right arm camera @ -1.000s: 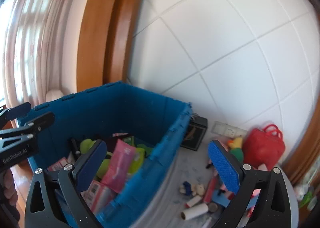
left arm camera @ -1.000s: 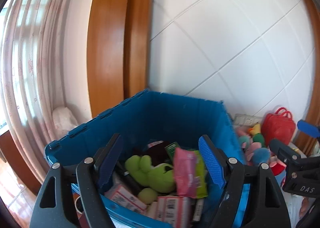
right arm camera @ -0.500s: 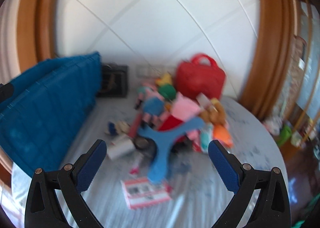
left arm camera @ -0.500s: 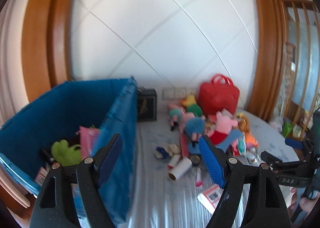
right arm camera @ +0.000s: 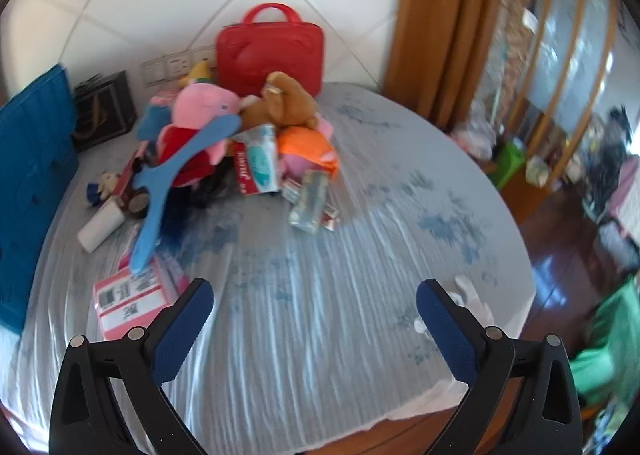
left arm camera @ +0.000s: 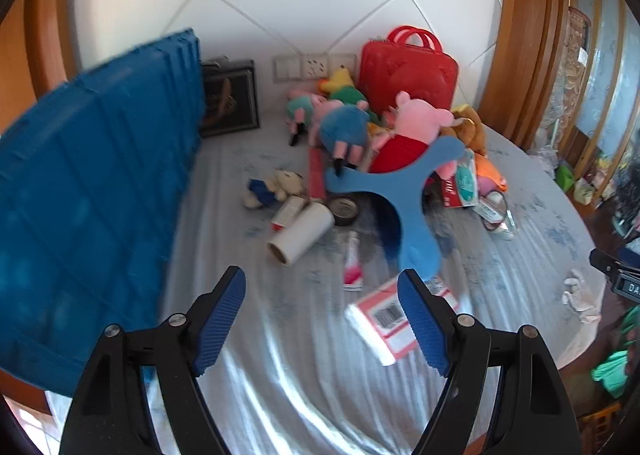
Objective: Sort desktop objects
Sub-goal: 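Move both tools back over the pile on the bed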
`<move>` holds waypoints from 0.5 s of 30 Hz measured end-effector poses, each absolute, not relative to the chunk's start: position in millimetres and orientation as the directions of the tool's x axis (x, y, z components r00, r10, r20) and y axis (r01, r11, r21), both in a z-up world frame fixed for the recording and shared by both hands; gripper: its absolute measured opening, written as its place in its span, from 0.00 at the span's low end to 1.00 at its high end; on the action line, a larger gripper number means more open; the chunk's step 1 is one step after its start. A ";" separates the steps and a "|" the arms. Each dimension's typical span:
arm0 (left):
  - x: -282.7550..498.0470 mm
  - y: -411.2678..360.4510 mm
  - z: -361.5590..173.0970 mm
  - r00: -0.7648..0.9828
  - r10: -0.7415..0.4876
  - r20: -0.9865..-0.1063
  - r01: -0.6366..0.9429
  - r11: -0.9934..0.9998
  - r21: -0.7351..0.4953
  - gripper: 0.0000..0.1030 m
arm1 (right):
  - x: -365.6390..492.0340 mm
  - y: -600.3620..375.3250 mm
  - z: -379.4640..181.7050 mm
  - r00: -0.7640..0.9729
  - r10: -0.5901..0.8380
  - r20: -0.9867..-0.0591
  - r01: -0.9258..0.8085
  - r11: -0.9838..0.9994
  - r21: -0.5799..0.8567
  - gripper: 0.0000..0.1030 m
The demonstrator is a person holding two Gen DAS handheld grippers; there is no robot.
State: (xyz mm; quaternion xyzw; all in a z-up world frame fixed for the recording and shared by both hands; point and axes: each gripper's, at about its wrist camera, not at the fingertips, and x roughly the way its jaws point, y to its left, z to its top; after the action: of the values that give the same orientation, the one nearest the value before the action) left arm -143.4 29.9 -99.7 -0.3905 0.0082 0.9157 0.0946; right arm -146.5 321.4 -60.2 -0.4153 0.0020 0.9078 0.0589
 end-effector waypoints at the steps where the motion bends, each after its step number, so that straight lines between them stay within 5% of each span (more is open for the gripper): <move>1: -148.2 36.5 -106.3 -0.659 0.194 -0.727 -0.212 -0.975 -0.068 0.76 | -151.2 330.0 -65.2 -0.642 0.093 -0.761 -0.115 -0.993 -0.024 1.00; 15: -188.4 100.2 -224.0 -0.428 0.255 -0.867 -0.399 -0.914 -0.072 0.76 | -201.7 306.9 -155.5 -0.494 -0.052 -0.868 0.074 -0.997 0.017 1.00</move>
State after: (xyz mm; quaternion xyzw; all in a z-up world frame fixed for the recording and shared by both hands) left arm -188.4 100.2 -224.0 -0.4983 0.0722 0.8418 0.1944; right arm -201.7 306.9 -155.5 -0.5014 -0.0112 0.8644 -0.0365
